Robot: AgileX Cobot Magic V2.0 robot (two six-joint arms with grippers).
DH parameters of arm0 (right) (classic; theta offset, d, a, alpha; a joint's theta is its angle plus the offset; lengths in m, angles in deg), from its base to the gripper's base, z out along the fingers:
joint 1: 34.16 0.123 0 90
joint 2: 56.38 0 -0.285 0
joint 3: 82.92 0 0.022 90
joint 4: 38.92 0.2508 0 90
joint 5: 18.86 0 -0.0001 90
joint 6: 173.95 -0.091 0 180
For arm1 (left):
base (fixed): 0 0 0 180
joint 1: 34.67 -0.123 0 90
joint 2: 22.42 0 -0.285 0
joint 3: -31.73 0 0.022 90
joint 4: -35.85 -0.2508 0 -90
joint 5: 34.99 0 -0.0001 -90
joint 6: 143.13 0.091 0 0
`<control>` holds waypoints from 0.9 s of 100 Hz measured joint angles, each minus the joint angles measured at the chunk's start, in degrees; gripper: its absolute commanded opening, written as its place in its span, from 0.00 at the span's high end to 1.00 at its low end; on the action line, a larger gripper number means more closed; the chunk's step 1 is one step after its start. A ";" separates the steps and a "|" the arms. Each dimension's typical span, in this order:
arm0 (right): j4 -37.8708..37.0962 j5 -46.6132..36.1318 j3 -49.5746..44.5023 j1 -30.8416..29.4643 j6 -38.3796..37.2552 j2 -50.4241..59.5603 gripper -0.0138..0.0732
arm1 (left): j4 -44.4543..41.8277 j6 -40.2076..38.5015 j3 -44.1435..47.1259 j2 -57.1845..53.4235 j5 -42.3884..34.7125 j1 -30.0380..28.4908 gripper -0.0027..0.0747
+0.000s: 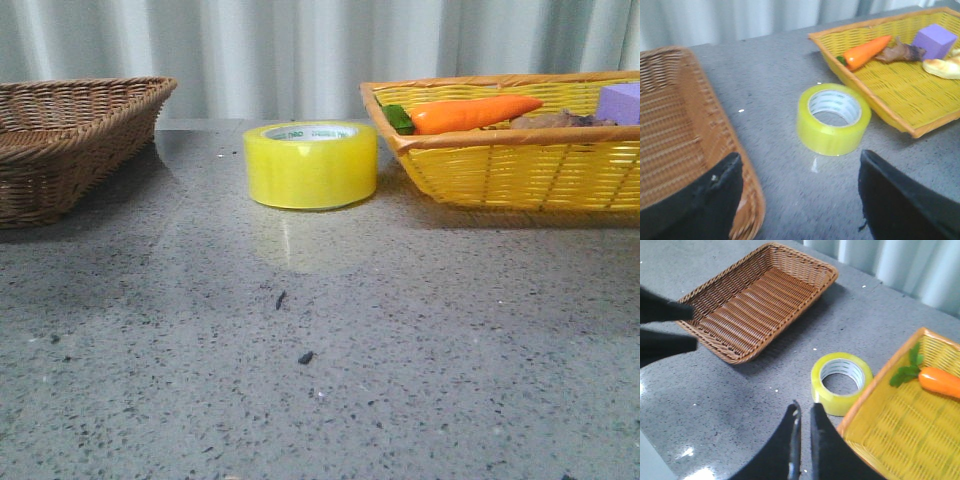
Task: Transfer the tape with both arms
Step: 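Move the left gripper down over the tape roll, then grasp the tape roll with the left gripper and lift it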
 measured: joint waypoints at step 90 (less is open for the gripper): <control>-0.73 -17.19 -31.05 0.00 0.00 26.83 0.89 | 0.00 -2.65 -41.67 53.28 17.28 1.81 0.39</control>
